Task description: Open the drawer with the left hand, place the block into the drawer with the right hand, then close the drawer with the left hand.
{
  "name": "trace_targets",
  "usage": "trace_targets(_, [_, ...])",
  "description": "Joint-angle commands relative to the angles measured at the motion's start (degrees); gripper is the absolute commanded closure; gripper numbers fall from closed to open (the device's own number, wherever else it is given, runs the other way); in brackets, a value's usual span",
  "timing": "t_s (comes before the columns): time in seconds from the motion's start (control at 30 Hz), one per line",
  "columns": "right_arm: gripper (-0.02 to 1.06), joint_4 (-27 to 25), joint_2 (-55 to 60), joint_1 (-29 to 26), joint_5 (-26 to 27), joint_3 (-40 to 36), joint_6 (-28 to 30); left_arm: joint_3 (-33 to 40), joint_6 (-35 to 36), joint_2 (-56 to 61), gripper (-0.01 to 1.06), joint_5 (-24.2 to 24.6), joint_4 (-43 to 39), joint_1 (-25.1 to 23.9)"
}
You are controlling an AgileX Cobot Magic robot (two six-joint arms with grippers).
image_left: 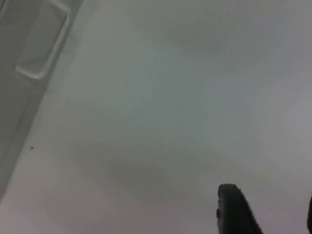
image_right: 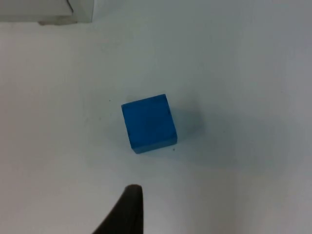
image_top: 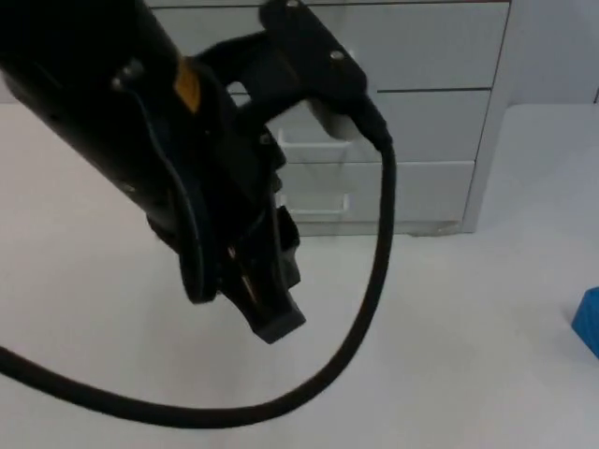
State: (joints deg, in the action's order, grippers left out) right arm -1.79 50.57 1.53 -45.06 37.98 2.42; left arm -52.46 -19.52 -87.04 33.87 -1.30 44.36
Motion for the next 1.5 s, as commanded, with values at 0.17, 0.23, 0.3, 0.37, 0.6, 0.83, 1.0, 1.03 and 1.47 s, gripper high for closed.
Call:
trace_targets(0.17, [-0.01, 0.2, -0.2, -0.3, 1.1, 0.2, -0.1, -0.9, 2.0, -6.1, 0.53, -8.3, -11.5, 0.7])
trace_targets(0.23, [-0.01, 0.2, -0.2, -0.3, 1.2, 0.2, -0.1, -2.0, 3.9, -9.5, 0.5, -9.5, -16.6, 0.7])
trace_targets(0.3, [-0.01, 0.2, -0.2, -0.3, 1.4, 0.2, -0.1, -3.0, 5.4, -11.5, 0.5, -9.6, -20.4, 0.7])
trace_targets(0.37, [-0.01, 0.2, -0.2, -0.3, 1.5, 0.2, -0.1, -5.2, 9.5, -15.2, 0.5, -8.9, -27.4, 0.7])
trace_targets(0.6, [-0.01, 0.2, -0.2, -0.3, 1.6, 0.2, -0.2, -11.7, 16.3, -26.0, 0.5, -9.1, -44.9, 0.7])
trace_targets(0.83, [0.0, 0.2, -0.2, -0.3, 1.8, 0.2, -0.2, -15.4, 19.9, -31.7, 0.5, -9.1, -54.8, 0.6])
trace_targets(1.0, [0.0, 0.2, -0.2, -0.3, 1.8, 0.2, -0.2, -17.7, 19.9, -34.3, 0.5, -9.6, -58.1, 0.1])
trace_targets(1.03, [0.0, 0.2, -0.2, -0.3, 1.8, 0.2, -0.2, -18.1, 19.9, -34.7, 0.5, -9.9, -59.4, -0.2])
trace_targets(1.47, [0.0, 0.2, -0.2, -0.3, 1.7, 0.2, -0.2, -18.2, 21.5, -37.0, 0.5, -13.7, -64.4, -5.1])
